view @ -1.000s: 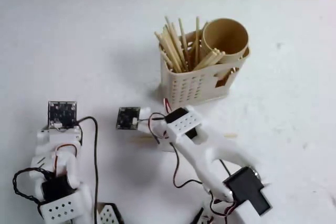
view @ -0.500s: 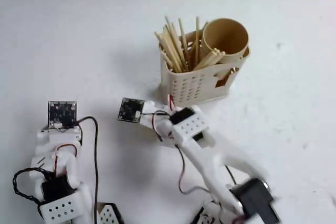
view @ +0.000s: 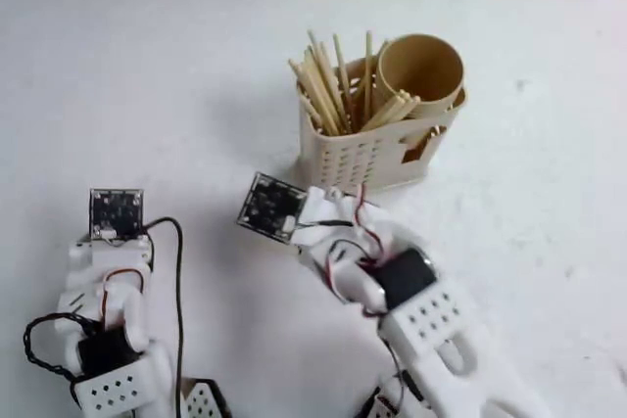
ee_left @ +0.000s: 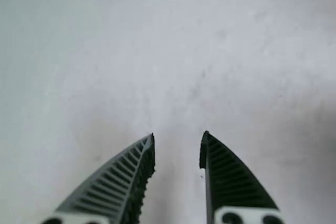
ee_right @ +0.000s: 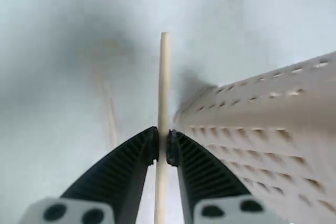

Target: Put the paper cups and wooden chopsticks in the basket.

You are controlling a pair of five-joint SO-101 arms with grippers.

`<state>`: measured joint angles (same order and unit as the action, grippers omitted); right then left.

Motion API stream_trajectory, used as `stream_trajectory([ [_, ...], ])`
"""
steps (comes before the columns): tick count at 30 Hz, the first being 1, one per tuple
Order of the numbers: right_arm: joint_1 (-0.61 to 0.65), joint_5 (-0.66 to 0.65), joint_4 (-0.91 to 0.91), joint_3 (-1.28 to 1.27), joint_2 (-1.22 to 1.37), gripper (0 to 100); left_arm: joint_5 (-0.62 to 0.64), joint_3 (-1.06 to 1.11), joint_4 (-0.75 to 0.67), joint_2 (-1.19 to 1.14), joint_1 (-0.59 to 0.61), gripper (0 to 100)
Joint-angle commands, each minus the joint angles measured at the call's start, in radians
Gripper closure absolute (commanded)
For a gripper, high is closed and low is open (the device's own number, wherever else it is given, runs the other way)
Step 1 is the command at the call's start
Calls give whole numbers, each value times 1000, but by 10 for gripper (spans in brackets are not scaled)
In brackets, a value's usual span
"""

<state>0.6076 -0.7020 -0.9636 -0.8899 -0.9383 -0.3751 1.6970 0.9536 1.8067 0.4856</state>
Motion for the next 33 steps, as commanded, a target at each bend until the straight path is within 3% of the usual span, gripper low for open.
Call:
stream_trajectory([
  [1,-5,63,-18,176,-84,983,-9,-5,0,13,-13,845],
  [4,-41,123,18,344,-76,983,-9,-5,0,13,-13,845],
  [8,-136,233,199,491,-25,983,-9,-5,0,13,-13,845],
  [14,-216,400,590,517,101,983,-9,-5,0,13,-13,845],
  [18,-232,450,740,517,197,983,-9,-5,2,13,-13,845],
  [27,-232,488,750,512,317,983,-9,-5,2,13,-13,845],
  [33,-240,489,627,512,317,971,-9,-5,2,13,-13,845],
])
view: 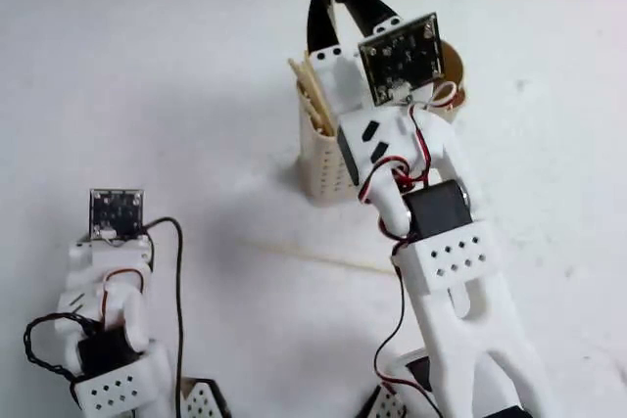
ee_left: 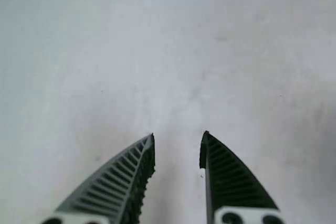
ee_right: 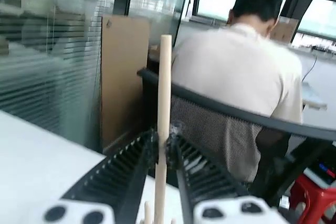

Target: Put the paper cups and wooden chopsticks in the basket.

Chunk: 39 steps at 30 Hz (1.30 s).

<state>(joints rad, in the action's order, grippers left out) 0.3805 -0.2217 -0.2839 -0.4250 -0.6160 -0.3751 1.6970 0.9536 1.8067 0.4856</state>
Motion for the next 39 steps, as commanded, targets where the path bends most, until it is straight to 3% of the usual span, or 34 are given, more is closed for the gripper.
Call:
stream_trajectory([
  [1,-18,9,-77,51,-5,948,-9,-5,2,13,-13,845],
  [6,-21,5,-159,52,-5,822,-9,-5,0,13,-13,845],
  [10,-19,3,-220,51,-15,883,-9,-5,0,13,-13,845],
  [14,-13,-14,-443,51,-85,985,-9,-5,0,13,-13,845],
  [18,74,-212,-719,48,-170,957,-9,-5,-2,13,-13,845],
  [21,223,-368,-892,14,-176,949,-9,-5,-2,13,-13,845],
  [23,300,-404,-944,-46,-154,949,-9,-5,-2,13,-13,845],
  [29,334,-430,-819,-292,-16,940,-9,-5,-2,13,-13,845],
  [32,338,-506,-717,-388,104,877,-9,-5,0,13,-13,845],
  [39,334,-526,-501,-419,383,837,-9,-5,2,13,-13,845],
])
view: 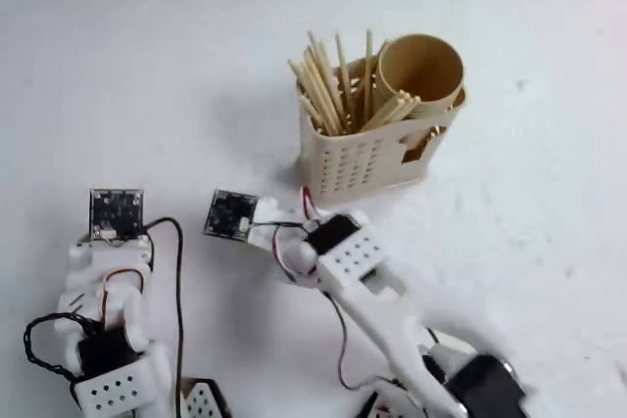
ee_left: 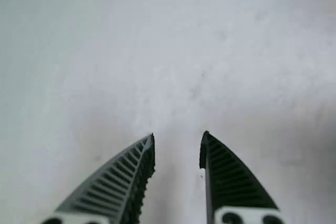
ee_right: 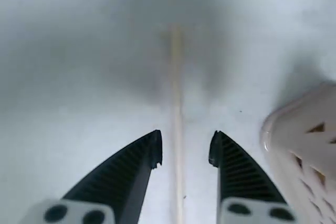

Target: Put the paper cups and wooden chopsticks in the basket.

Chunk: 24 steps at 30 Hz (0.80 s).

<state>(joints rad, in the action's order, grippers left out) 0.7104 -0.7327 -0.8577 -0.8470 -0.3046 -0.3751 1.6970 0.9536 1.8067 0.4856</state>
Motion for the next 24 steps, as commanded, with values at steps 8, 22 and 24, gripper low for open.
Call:
stream_trajectory([
  [8,-31,-15,156,5,202,848,-9,-5,2,13,-13,845],
  [22,-42,-8,54,0,12,982,-9,-5,2,13,-13,845],
  [24,-42,-8,5,2,-97,982,-9,-5,2,13,-13,845],
])
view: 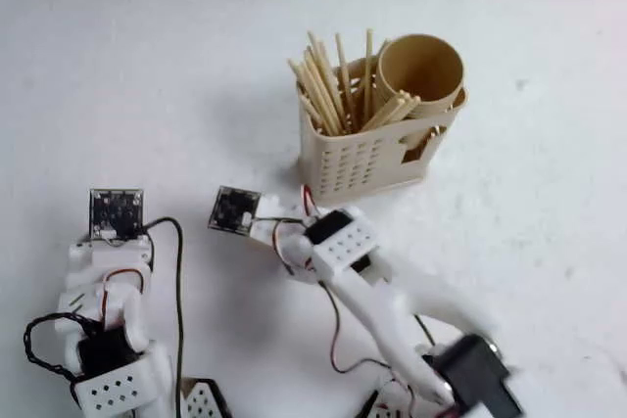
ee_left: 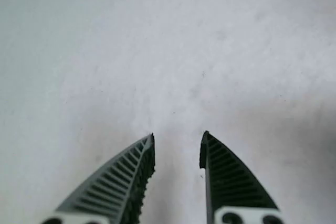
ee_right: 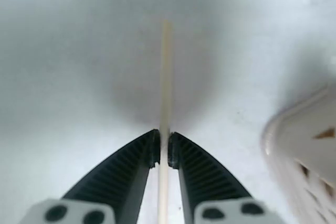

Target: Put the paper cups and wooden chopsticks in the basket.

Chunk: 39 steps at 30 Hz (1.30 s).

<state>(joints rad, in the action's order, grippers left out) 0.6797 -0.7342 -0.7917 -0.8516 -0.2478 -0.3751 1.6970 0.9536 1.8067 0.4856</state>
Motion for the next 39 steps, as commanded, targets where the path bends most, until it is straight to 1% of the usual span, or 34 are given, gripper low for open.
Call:
stream_trajectory([
  [1,-12,-6,-82,6,-217,982,-9,-5,2,13,-13,845],
  [5,-10,0,-136,8,-493,982,-9,-5,2,13,-13,845],
  [10,-10,124,-130,52,-832,982,-9,-5,2,13,-13,845],
  [13,-13,140,-140,124,-931,982,-9,-5,2,13,-13,845],
  [15,-13,140,-179,149,-921,982,-9,-5,2,13,-13,845],
  [18,-12,140,-265,144,-814,981,-9,-5,2,13,-13,845],
  [20,-12,133,-282,126,-691,975,-9,-5,2,13,-13,845],
  [22,-5,132,-275,114,-545,934,-9,-5,3,13,-13,845],
  [26,-7,132,-209,114,-246,835,-9,-5,3,13,-13,845],
  [29,-4,121,-93,114,-44,829,-9,-5,3,13,-13,845],
  [33,-8,58,22,121,170,829,-9,-5,3,13,-13,845],
  [36,-10,44,54,124,266,829,-9,-5,3,13,-13,845],
  [39,-10,43,24,158,274,829,-9,-5,3,13,-13,845],
])
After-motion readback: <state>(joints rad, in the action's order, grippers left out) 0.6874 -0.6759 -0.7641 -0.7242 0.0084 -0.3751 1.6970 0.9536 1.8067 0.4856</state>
